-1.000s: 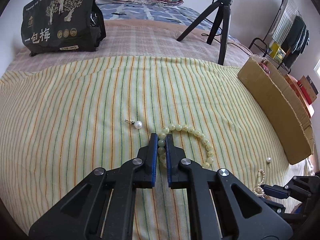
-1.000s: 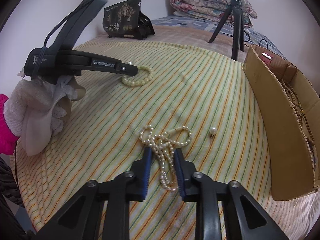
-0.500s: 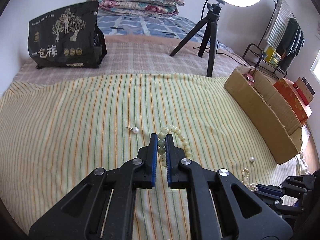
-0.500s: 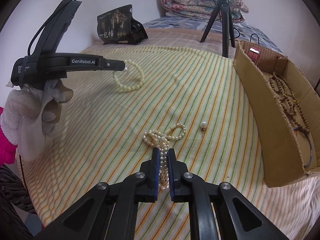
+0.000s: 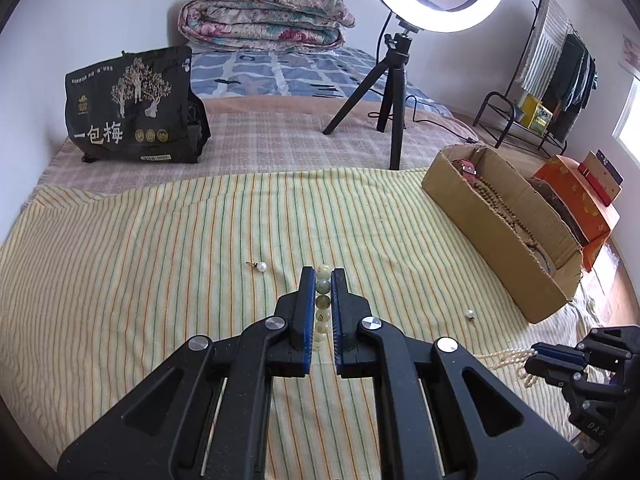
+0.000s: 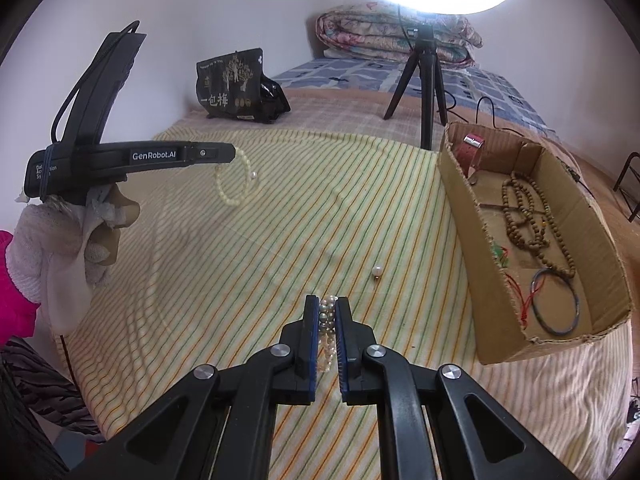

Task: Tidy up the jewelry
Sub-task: 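Lift the bracelet and pearl necklace and carry them over the box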

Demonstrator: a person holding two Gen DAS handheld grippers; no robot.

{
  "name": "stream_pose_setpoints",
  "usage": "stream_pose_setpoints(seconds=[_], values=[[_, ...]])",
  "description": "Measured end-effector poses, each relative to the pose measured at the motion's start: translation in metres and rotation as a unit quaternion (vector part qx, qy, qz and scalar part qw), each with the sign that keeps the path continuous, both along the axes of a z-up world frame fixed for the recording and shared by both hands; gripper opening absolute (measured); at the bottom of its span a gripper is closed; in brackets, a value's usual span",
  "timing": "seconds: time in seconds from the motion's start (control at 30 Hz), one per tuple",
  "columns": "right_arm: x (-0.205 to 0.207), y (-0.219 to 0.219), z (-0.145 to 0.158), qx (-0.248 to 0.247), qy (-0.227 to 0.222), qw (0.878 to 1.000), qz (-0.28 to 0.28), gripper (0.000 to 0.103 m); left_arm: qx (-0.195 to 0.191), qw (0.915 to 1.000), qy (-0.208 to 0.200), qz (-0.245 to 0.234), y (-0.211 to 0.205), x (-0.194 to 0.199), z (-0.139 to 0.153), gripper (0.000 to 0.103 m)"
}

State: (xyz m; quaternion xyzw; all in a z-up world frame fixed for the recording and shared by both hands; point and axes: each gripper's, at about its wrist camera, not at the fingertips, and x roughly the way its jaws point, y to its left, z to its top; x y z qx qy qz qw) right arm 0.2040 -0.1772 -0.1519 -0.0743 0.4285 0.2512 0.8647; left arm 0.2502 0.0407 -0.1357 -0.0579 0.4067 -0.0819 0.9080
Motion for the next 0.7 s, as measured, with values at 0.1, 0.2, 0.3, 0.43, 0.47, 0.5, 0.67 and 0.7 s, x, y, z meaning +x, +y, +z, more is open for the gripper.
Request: stream_pose_setpoints(seconds=[0.1, 0.2, 0.3, 0.43, 0.47, 0.5, 0.67, 0.7], values=[[-0.005, -0.005, 0.010, 0.003, -0.008, 1.000, -0.003, 0.005, 0.000, 1.0000, -0.004, -0.004, -0.002, -0.006, 0.007, 0.005], [-0.009, -0.008, 0.020, 0.005, -0.015, 1.000, -0.005, 0.005, -0.001, 0.9999, -0.009, -0.007, -0.005, -0.011, 0.015, 0.005], [-0.014, -0.012, 0.032, 0.005, -0.023, 1.000, -0.007, 0.005, -0.004, 0.9998, -0.014, -0.011, -0.009, -0.015, 0.022, 0.005], [-0.021, -0.020, 0.047, 0.008, -0.033, 0.999, -0.011, 0.005, -0.006, 0.9995, -0.024, -0.020, -0.017, -0.022, 0.034, 0.005], [-0.022, -0.023, 0.052, 0.010, -0.036, 0.999, -0.013, 0.005, -0.007, 0.9994, -0.027, -0.023, -0.020, -0.023, 0.038, 0.005], [-0.023, -0.026, 0.055, 0.011, -0.037, 0.999, -0.015, 0.005, -0.007, 0.9993, -0.028, -0.025, -0.022, -0.024, 0.040, 0.005], [-0.025, -0.045, 0.073, 0.017, -0.054, 0.998, -0.035, 0.005, -0.014, 0.9985, -0.039, -0.038, -0.039, -0.027, 0.054, 0.005], [-0.024, -0.048, 0.075, 0.017, -0.055, 0.998, -0.038, 0.005, -0.015, 0.9982, -0.040, -0.041, -0.043, -0.026, 0.056, 0.005]])
